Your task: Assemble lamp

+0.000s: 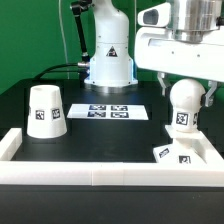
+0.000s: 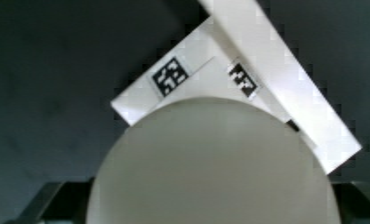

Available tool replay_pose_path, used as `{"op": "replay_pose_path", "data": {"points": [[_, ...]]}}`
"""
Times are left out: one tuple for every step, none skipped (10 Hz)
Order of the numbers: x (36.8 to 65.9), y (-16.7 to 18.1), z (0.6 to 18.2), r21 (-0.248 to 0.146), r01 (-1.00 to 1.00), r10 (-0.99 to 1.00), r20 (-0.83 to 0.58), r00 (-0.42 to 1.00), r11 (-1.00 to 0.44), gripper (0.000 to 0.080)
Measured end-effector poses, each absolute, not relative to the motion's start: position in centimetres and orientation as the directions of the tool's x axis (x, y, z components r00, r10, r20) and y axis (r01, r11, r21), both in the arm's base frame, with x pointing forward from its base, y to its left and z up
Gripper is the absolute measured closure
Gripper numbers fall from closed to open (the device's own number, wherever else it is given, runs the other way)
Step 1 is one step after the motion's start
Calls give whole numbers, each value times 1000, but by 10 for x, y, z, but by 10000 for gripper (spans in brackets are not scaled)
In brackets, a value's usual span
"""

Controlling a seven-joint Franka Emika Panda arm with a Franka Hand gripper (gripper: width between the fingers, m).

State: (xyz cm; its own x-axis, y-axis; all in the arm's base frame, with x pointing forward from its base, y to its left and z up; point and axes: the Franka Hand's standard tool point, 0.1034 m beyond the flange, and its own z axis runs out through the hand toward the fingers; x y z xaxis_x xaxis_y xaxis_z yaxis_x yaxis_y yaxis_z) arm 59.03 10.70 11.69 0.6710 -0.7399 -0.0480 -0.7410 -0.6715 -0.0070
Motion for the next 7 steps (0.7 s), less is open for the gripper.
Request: {"op": "replay_pose_path", "data": {"points": [[591, 106, 116, -13, -777, -775, -62, 628, -629, 220], [593, 104, 116, -21, -840, -835, -89, 542, -543, 220], [595, 101, 115, -24, -869, -863, -102, 494, -494, 220], [595, 100, 114, -25, -874, -869, -102, 485, -485, 220], [594, 103, 114, -21, -906, -899, -112, 423, -424, 220], [594, 104, 114, -21, -903, -896, -112, 429, -430, 220], [594, 104, 114, -27, -868, -863, -104, 495, -495, 130]]}}
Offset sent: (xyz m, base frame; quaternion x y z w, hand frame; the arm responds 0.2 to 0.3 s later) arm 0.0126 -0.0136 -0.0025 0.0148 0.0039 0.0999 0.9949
